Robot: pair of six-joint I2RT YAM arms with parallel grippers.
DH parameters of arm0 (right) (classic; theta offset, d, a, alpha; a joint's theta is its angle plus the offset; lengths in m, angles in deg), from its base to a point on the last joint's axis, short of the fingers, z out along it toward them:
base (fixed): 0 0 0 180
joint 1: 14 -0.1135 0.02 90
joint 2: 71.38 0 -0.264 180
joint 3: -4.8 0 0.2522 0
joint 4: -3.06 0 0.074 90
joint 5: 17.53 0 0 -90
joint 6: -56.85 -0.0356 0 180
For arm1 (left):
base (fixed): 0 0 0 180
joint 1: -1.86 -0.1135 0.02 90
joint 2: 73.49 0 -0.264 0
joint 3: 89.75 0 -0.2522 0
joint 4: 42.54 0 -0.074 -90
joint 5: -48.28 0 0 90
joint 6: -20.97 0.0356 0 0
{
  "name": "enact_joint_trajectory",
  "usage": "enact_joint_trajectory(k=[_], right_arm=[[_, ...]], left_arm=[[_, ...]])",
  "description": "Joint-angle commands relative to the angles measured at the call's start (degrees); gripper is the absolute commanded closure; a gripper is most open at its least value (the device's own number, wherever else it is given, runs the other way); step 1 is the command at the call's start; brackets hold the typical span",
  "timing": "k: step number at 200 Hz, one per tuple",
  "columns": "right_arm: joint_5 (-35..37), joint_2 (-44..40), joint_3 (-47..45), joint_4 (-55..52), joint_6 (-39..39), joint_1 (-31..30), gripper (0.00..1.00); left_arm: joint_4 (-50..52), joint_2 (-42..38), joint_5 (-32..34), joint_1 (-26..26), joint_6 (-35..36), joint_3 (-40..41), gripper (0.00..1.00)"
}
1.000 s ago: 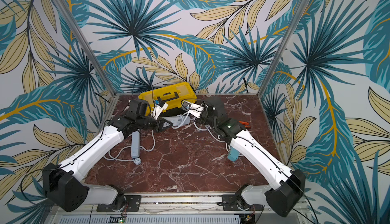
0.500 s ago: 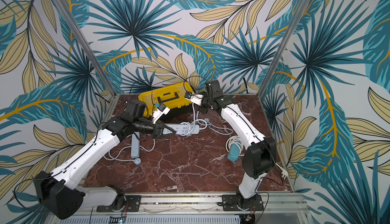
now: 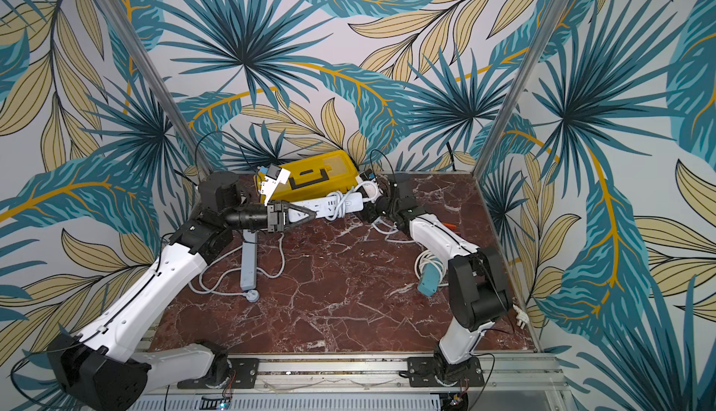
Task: Wrap the cord around the power strip
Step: Wrap the power cord around the power strip.
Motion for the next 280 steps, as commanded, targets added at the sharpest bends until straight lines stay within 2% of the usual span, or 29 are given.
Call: enact_joint_trajectory(k=[1,22,46,60,83,125,156,169,196,204,219,232,254,266,280], right_arm=[[1.15,-5.38,-1.58,3.02,-8.58,0.16,0.28],[2.32,-8.30,-2.46,-1.59,-8.95,0.19,0.24],[-0.13,-11.84,-2.59,-6.70,-9.15,0.44,0.22],[-0.67,-12.69,-1.19,-10.71,-9.25,0.45,0.21],[2.45,-12.53,-0.73,-13.82,-7.56,0.44,0.20],[4.28,-11.94,-1.93,-11.44,-2.58,-0.21,0.20],[6.68,-9.27,-1.19,-14.29,2.60,-1.54,0.24],[9.51,-8.26,-1.36,-14.51,4.33,-2.62,0.31],[13.78,-10.50,-2.75,-11.29,5.56,-5.60,0.74],[14.78,-12.10,-3.93,-9.76,6.33,-6.93,0.83],[16.70,-14.59,-5.27,-10.59,10.47,-10.30,0.94],[18.38,-15.69,-4.61,-15.51,15.44,-13.79,1.00],[21.35,-17.92,-2.82,-24.93,24.23,-20.13,1.00],[21.92,-20.04,-2.00,-27.82,28.52,-22.93,1.00],[23.69,-22.76,-0.84,-30.09,32.28,-25.05,1.00]], left_arm=[[-14.76,-2.42,4.51,-0.24,-6.31,1.32,1.00],[-19.49,-3.28,9.08,-0.50,-10.25,3.94,1.00],[-19.85,-3.90,13.02,-0.55,-10.49,4.63,1.00],[-19.84,-3.72,12.82,-0.52,-10.94,3.97,1.00],[-19.83,-3.46,11.85,-0.19,-11.01,3.07,1.00],[-19.82,-3.35,11.64,-0.19,-11.62,1.79,1.00],[-19.87,-3.10,12.63,-0.18,-12.25,0.96,1.00],[-19.84,-3.00,12.92,-0.23,-12.45,0.69,1.00],[-19.84,-3.26,17.54,-0.52,-13.26,1.97,1.00],[-19.89,-3.27,19.89,-0.86,-13.49,2.48,1.00],[-19.93,-3.02,24.39,-1.82,-14.03,2.83,1.00],[-19.97,-2.14,26.99,-2.18,-14.17,2.51,1.00],[-19.95,-0.45,28.98,-2.19,-12.06,1.90,1.00],[-19.67,0.61,29.21,-2.19,-7.30,1.94,1.00],[-19.44,1.00,32.39,-2.15,-0.70,4.07,1.00]])
